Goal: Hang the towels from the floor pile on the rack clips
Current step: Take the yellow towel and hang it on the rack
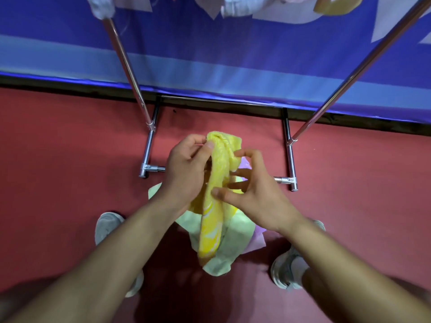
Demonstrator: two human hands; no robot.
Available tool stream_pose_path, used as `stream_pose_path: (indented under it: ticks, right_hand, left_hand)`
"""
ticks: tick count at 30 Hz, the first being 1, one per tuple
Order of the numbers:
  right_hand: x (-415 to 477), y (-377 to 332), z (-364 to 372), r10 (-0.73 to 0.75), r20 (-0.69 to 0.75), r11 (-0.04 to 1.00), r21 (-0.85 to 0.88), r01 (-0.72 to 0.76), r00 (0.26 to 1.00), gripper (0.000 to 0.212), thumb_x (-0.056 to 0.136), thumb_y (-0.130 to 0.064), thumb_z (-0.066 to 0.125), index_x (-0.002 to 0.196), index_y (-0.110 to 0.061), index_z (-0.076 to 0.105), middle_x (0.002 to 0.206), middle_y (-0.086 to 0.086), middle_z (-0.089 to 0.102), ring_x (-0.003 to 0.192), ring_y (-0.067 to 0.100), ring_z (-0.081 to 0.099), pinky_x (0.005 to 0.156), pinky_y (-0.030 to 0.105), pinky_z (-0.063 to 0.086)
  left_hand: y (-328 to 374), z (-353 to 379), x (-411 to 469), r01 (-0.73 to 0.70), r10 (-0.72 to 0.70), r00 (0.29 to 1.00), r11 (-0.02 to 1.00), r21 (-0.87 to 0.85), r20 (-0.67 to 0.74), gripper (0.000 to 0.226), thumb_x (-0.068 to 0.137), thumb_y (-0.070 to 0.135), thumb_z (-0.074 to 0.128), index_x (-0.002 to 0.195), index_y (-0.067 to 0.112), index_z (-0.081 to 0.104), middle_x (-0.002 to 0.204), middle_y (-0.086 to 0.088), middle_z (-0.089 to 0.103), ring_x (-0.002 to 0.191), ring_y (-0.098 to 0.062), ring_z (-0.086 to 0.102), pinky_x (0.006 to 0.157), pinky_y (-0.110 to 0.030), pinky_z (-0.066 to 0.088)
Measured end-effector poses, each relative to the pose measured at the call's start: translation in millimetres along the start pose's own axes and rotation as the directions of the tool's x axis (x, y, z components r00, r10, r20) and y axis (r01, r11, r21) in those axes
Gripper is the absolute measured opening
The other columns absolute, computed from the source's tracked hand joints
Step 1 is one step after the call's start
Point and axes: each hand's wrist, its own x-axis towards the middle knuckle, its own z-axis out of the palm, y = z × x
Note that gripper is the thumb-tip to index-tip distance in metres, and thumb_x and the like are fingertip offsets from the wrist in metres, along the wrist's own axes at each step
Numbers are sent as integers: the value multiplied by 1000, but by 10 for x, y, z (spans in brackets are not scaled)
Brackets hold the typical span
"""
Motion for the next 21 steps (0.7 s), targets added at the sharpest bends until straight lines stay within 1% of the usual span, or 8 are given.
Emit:
stream_pose_path:
  ticks: [3,7,10,12,14,16,18,21]
  right_hand:
    - [45,49,59,-26,1,999,33,26,1000,45,83,-26,81,115,-27,50,93,16,74,78,36,71,71,54,60]
    - [131,63,17,-78,-142,994,-82,67,987,25,91,-17,73,108,-23,56,71,9,74,60,30,71,59,43,57]
    - [203,79,-70,-56,-279,998,-44,45,959,28,85,-26,78,105,-32,59,71,5,73,59,22,67,61,45,57]
    - [240,80,-115,6,-323,995,99,27,946,30,83,-25,79,104,-29,59,75,14,70,60,24,61,63,57,56]
    - [268,69,-151,64,-350,975,223,17,934,31,81,-20,78,104,-24,58,77,20,65,65,29,60,67,65,55]
    - [266,23,-172,102,-351,945,326,19,931,29,86,-11,77,106,-20,57,81,23,64,72,31,60,73,70,53]
    - [254,-30,-175,122,-347,919,393,26,930,28,90,-5,73,109,-17,55,81,22,63,73,30,60,73,66,55]
    - [221,-112,-203,117,-318,901,433,34,941,26,93,-5,69,114,-12,55,69,11,63,64,23,59,63,41,58]
  left_hand:
    - [29,34,-23,85,-86,996,989,-120,-2,12,102,11,54,95,13,64,80,-2,72,66,-16,67,62,-27,55]
    - [65,63,-45,85,-89,996,979,-185,-11,6,101,12,55,101,11,62,78,1,75,66,-13,71,64,-25,56]
    - [-16,9,-56,-27,46,997,968,249,-68,21,78,44,61,93,30,61,80,8,72,69,-12,70,69,-35,54]
    - [-69,23,-161,-18,2,999,883,468,33,34,65,59,61,89,35,59,81,16,67,72,-9,67,72,-41,56]
    - [-133,80,-277,-40,-43,991,800,599,123,39,65,61,71,91,35,57,80,21,65,71,-2,65,71,-37,55]
    - [-194,118,-327,-99,22,992,730,676,122,39,71,54,79,95,35,55,78,21,65,70,2,65,67,-34,54]
    - [-233,120,-323,-142,109,990,726,673,92,31,79,45,78,96,33,55,76,19,67,70,-2,67,66,-36,54]
    - [-283,128,-287,-187,194,979,728,659,64,15,88,37,72,95,30,59,76,15,70,73,-11,70,67,-41,56]
